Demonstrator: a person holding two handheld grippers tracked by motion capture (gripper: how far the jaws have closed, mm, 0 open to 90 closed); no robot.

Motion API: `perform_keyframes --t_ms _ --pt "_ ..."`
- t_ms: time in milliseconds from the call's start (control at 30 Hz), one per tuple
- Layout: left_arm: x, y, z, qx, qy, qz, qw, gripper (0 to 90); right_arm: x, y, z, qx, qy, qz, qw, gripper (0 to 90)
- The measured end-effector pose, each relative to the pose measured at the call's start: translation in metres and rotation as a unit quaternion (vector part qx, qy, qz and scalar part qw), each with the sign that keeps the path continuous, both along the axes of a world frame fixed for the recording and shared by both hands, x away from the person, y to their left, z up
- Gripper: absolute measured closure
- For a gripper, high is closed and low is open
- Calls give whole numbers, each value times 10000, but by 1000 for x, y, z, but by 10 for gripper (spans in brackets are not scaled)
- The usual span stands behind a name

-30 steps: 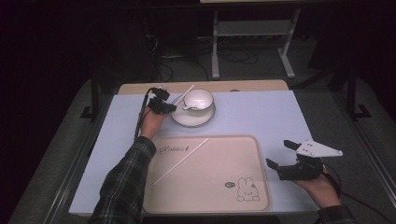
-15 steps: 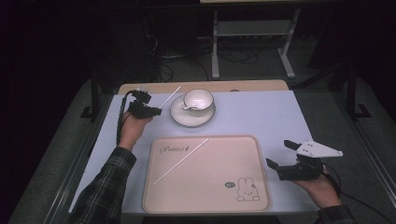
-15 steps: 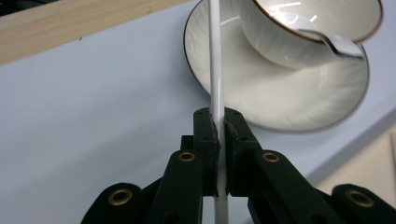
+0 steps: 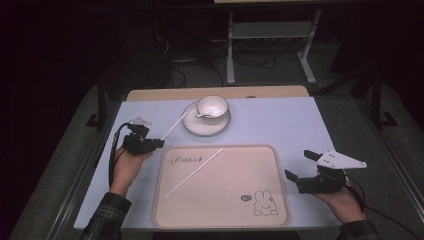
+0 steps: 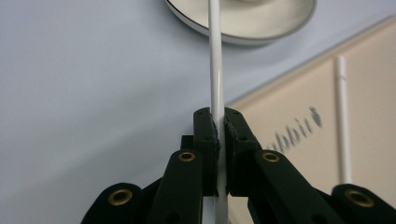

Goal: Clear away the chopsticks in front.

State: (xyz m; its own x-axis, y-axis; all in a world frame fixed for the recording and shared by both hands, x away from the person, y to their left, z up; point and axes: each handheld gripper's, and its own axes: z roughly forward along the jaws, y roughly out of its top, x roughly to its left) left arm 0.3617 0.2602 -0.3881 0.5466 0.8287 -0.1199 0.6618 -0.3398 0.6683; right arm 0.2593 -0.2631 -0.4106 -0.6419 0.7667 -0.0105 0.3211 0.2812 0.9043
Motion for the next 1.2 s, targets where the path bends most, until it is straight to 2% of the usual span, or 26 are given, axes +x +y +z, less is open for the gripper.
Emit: perform_keyframes --t_ms 100,267,433,700,833,1133,1200 --pt "-19 -2 -3 4 50 -107 9999 848 0 0 0 -4 -3 1 10000 58" --pt "-47 -14 -7 -171 146 -330 9992 849 0 1 0 -23 -4 -5 10000 58" --pt "-62 -36 -13 -189 248 -645 9974 848 0 1 0 -38 -5 1 10000 58" --pt "-66 -69 -25 -242 471 -1071 9928 848 1 2 0 -60 2 25 10000 58" --pt "-65 -84 -31 -53 552 -1217 9910 847 1 2 0 -68 5 22 10000 58" --pt "-62 -96 -42 312 645 -1198 9902 846 1 2 0 -70 8 17 10000 58" --pt "-62 -96 -43 286 630 -1183 9906 845 1 2 0 -68 5 18 10000 59"
